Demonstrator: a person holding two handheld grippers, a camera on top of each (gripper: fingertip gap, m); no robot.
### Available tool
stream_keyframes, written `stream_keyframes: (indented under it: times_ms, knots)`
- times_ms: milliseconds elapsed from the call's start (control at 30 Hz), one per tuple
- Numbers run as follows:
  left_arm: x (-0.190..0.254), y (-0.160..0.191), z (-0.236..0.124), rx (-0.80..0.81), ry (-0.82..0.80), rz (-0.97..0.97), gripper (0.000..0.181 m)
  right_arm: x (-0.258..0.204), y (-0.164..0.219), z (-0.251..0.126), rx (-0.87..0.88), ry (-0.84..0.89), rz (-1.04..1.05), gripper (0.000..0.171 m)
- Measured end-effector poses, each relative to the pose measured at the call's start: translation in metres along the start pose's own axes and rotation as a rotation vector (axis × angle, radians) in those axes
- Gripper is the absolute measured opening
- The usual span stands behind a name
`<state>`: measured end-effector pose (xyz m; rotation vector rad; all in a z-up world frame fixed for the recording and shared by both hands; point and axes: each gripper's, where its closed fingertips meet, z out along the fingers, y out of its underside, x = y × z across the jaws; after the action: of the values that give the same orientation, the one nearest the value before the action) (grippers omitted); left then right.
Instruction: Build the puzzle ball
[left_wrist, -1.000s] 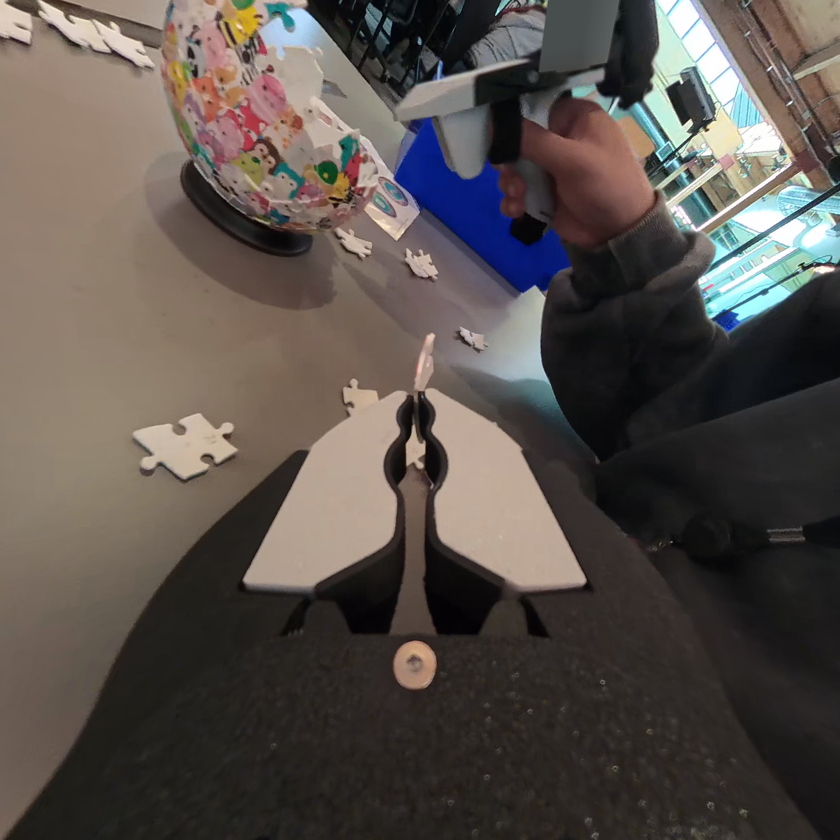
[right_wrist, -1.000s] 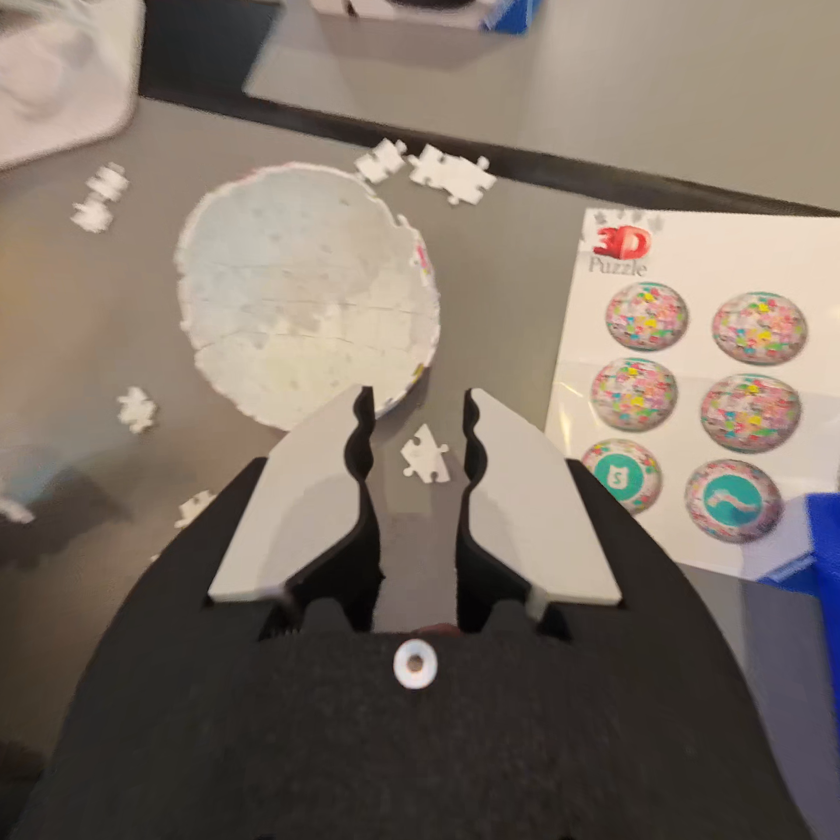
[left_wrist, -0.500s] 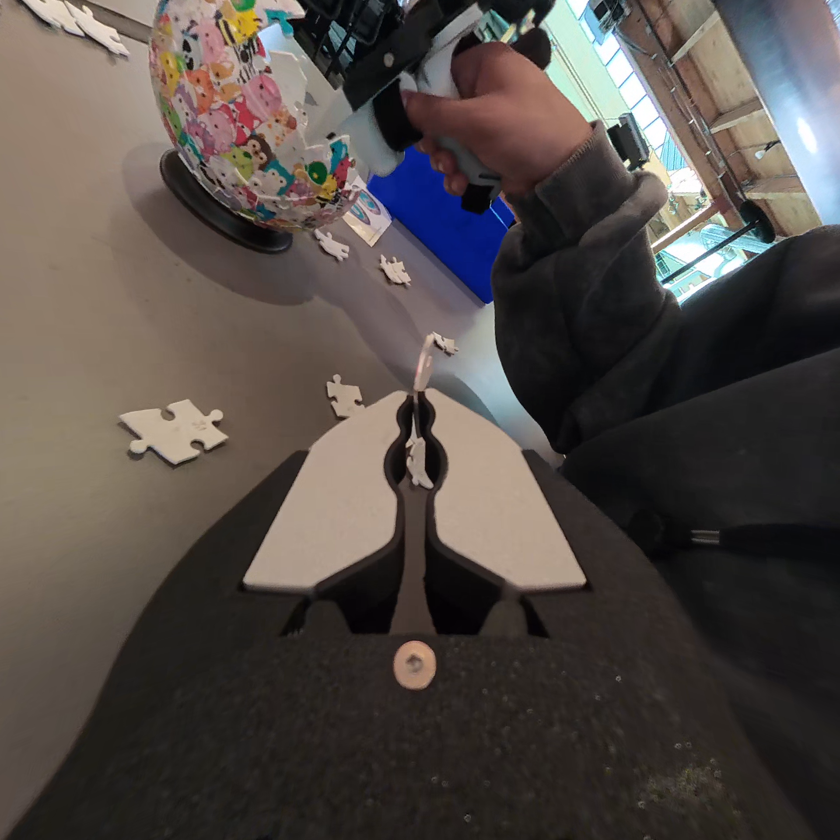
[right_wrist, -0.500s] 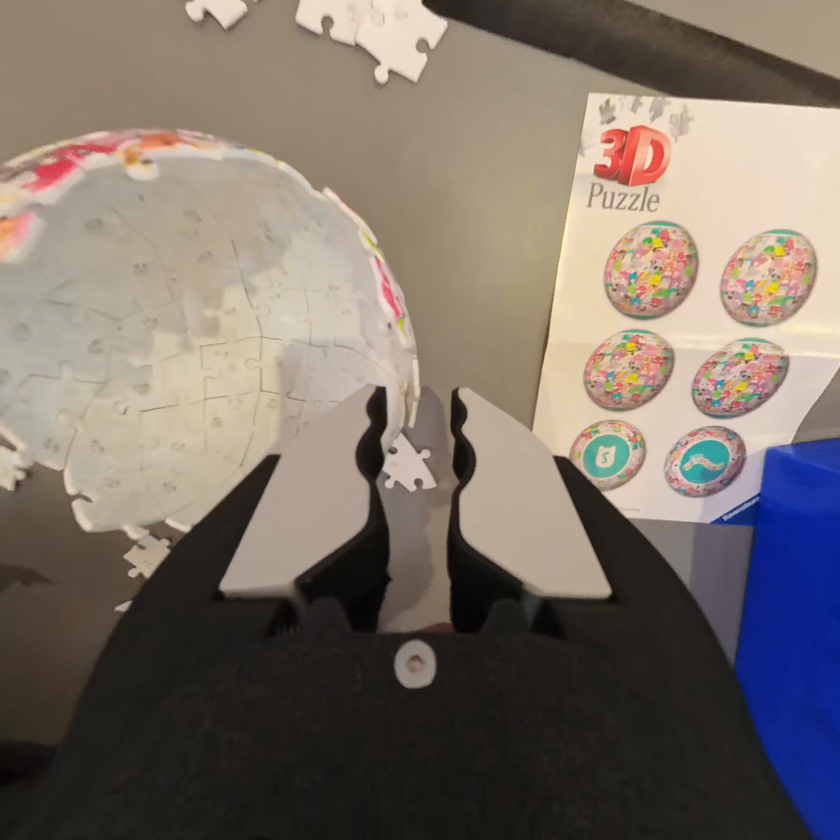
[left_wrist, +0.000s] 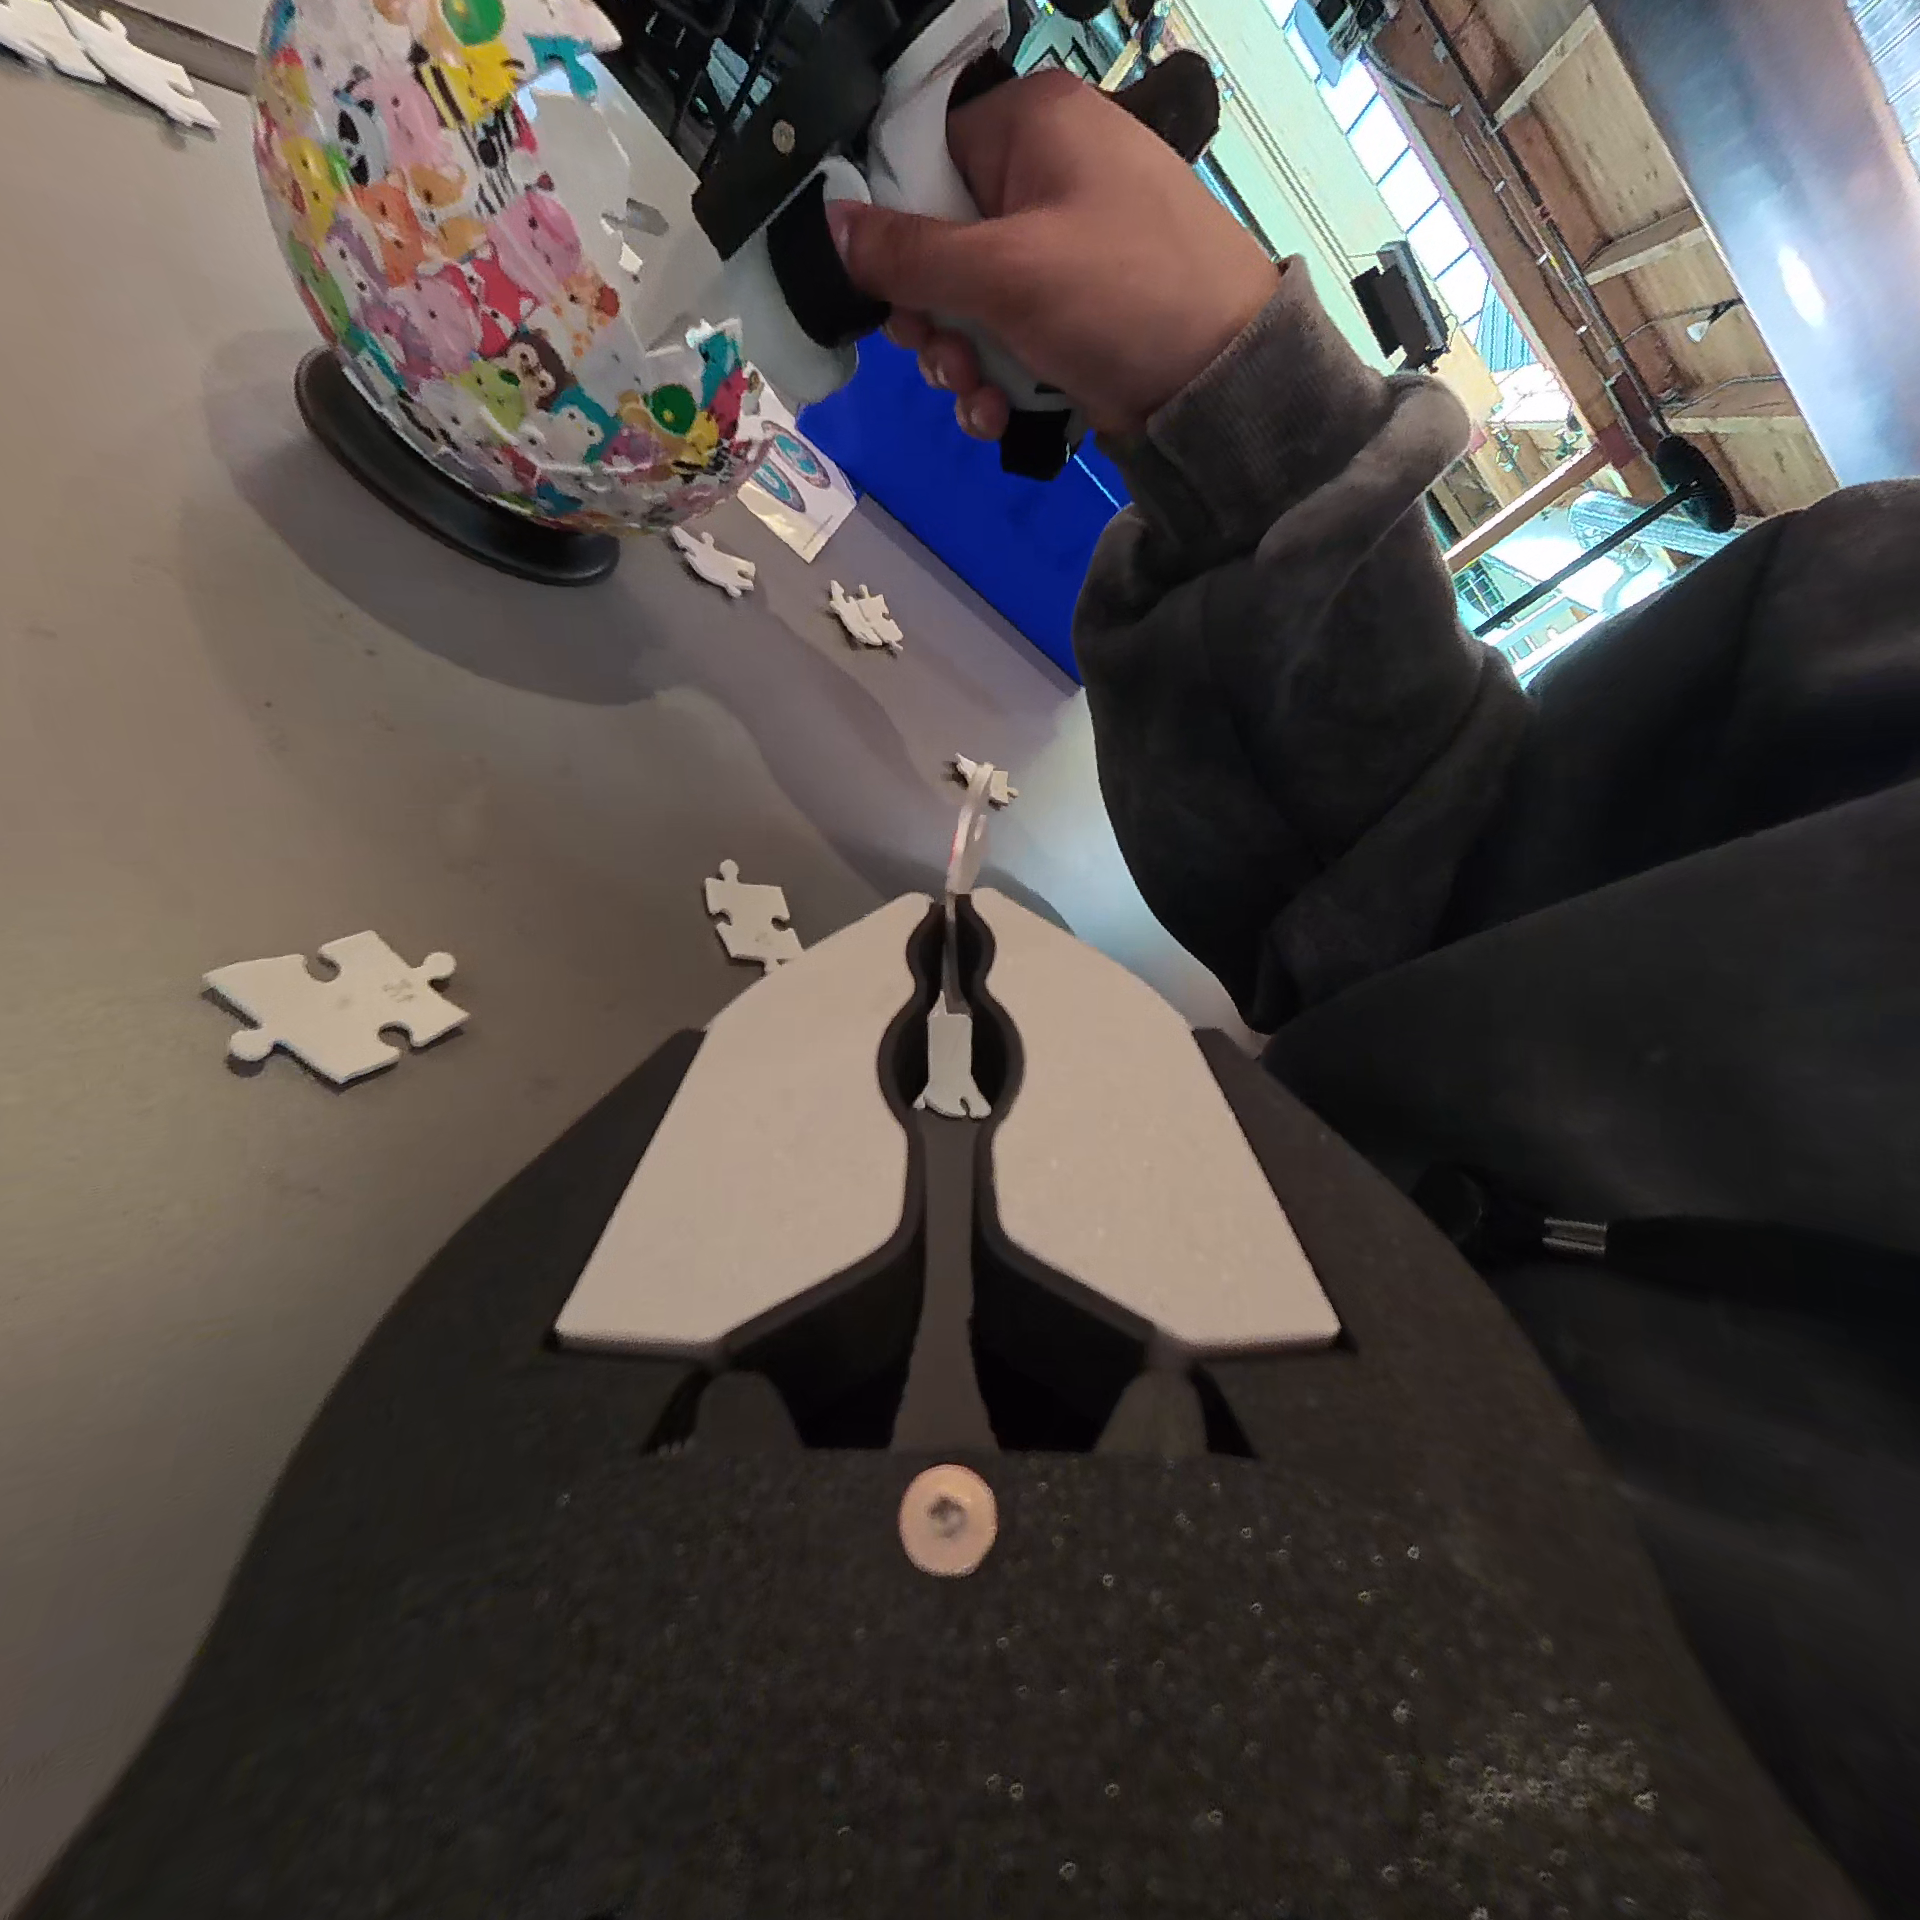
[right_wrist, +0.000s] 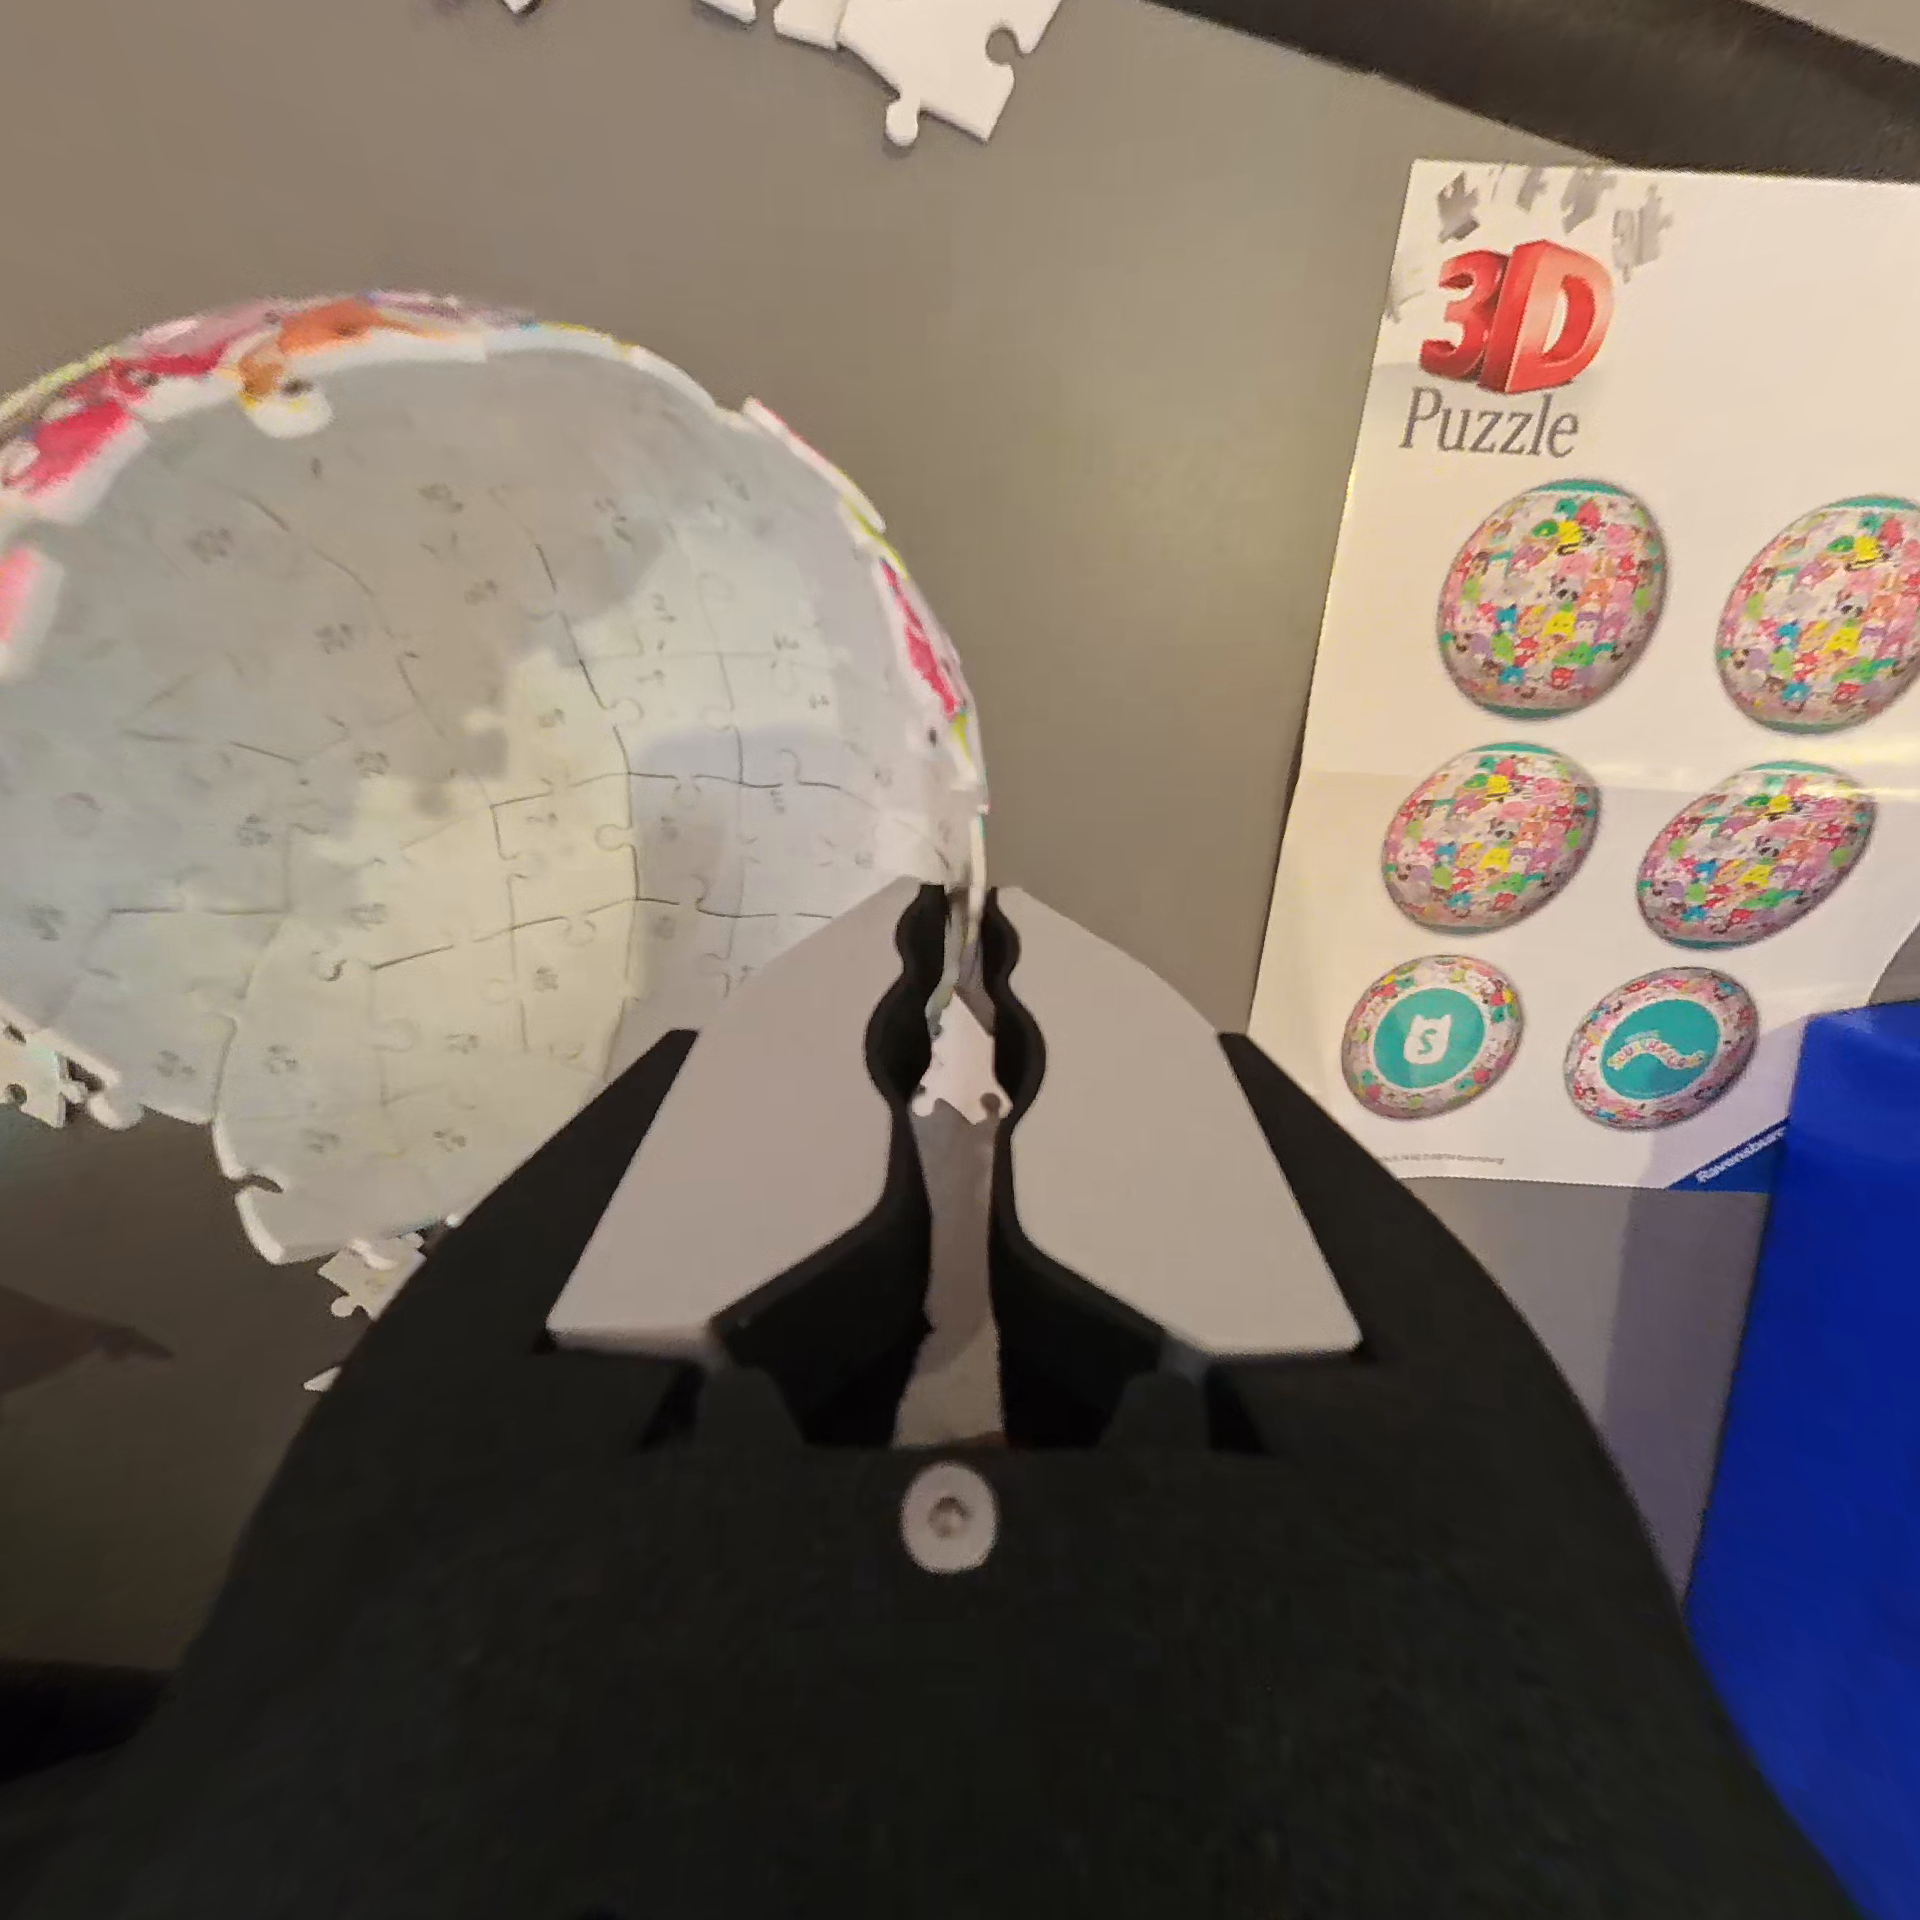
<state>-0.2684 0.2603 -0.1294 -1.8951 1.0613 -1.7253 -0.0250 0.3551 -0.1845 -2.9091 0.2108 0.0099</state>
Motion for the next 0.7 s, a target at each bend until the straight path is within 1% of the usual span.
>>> stream_keyframes:
  times_ms: [33,67,100,200,300,467,567,700]
  knots:
    - [0.000,0.000,0.000,-0.001,0.000,-0.002,0.002,0.001,0.001,0.000,-0.007,0.012,-0.010,0.008]
    - [-0.001,0.000,0.000,-0.001,0.000,-0.004,0.002,0.003,0.001,-0.001,-0.007,0.025,-0.018,0.018]
    - [-0.001,0.001,0.000,-0.002,0.000,-0.004,0.002,0.004,0.001,-0.003,0.000,0.033,-0.022,0.024]
    - [-0.001,0.001,0.001,-0.007,-0.003,-0.003,0.002,0.006,-0.005,-0.012,0.048,0.007,-0.005,0.024]
    - [-0.002,0.002,0.001,-0.009,-0.005,-0.005,0.002,0.006,-0.009,-0.018,0.077,-0.001,-0.005,0.020]
    - [-0.002,0.004,0.003,-0.020,-0.006,-0.002,0.002,0.000,-0.004,-0.006,0.026,-0.021,-0.018,0.015]
    - [-0.003,0.005,0.003,-0.024,-0.011,0.005,0.002,0.002,-0.004,0.000,0.021,-0.008,-0.014,0.006]
    - [-0.003,0.004,0.002,-0.022,-0.013,0.005,0.002,0.002,-0.005,0.000,0.018,-0.033,0.012,0.004]
